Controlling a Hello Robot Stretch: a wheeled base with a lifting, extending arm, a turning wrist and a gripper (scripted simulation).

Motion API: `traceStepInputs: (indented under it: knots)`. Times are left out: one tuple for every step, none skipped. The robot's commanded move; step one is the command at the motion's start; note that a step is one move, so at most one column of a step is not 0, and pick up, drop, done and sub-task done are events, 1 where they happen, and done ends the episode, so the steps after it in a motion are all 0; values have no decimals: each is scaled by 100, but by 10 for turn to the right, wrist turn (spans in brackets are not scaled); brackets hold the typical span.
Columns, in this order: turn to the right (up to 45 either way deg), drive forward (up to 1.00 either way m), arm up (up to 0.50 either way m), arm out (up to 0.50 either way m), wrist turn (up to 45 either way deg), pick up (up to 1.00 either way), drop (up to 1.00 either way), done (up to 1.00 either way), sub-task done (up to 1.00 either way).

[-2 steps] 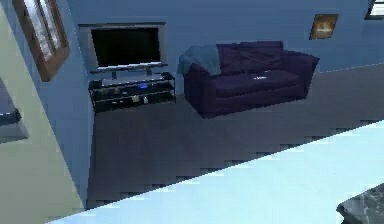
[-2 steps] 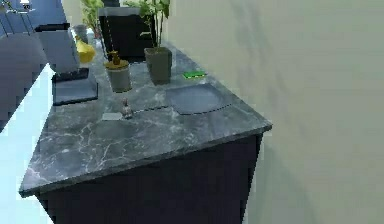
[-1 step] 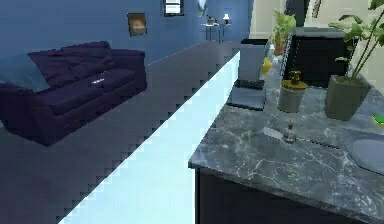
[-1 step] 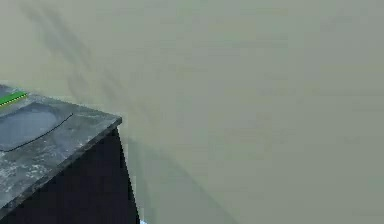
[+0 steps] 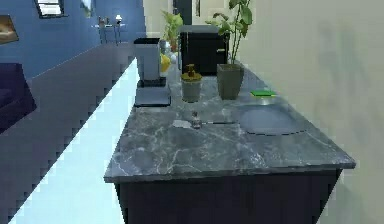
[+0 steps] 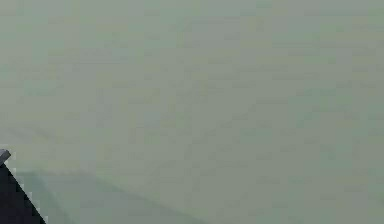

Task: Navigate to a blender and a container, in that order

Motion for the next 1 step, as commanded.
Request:
traceStepInputs:
  knots:
    - [0, 0, 0, 0, 0, 0, 0, 100, 0]
